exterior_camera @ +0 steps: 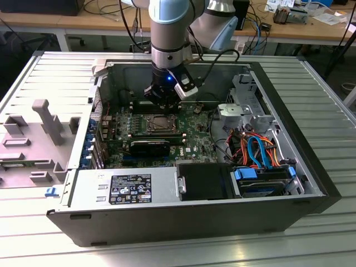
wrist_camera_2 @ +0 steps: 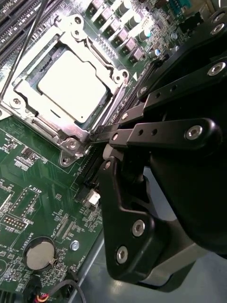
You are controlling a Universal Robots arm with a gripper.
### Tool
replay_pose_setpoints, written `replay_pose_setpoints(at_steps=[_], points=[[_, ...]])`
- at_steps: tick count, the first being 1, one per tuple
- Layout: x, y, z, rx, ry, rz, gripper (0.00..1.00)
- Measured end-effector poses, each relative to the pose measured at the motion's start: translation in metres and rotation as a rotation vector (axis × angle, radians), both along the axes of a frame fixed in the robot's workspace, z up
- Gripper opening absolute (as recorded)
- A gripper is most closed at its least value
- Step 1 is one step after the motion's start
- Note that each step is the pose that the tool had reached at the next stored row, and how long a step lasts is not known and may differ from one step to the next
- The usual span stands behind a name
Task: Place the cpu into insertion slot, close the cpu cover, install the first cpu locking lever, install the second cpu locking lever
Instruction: 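Install the first cpu locking lever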
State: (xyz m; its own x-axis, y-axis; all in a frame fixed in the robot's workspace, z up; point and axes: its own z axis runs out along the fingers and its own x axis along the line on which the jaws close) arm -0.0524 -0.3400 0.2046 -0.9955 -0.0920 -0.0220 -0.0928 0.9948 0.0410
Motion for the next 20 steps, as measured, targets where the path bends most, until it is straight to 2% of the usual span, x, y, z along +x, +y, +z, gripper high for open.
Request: replay_pose_setpoints(at_steps=[4, 6, 7, 9, 11, 12, 14, 15, 17, 20], points=[[0.0, -0.0002, 0.0095, -0.0012, 0.0006, 0.0, 0.11], [0.0, -0.0013, 0.0104, -0.0011, 0.0005, 0.0, 0.11], [0.0, -0.0039, 0.0104, -0.0008, 0.0005, 0.0, 0.11], [0.0, -0.0178, 0.0105, 0.0016, 0.0006, 0.0, 0.11], [0.0, -0.0266, 0.0104, 0.0024, 0.0006, 0.0, 0.11], [0.0, -0.0359, 0.0104, 0.0031, 0.0006, 0.0, 0.11], [0.0, -0.045, 0.0103, 0.0037, 0.0007, 0.0, 0.11], [0.0, -0.0481, 0.0103, 0.0037, 0.0007, 0.0, 0.11], [0.0, -0.0501, 0.0114, 0.0034, 0.0008, 0.0, 0.11], [0.0, -0.0502, 0.0236, 0.0038, 0.0007, 0.0, 0.11]])
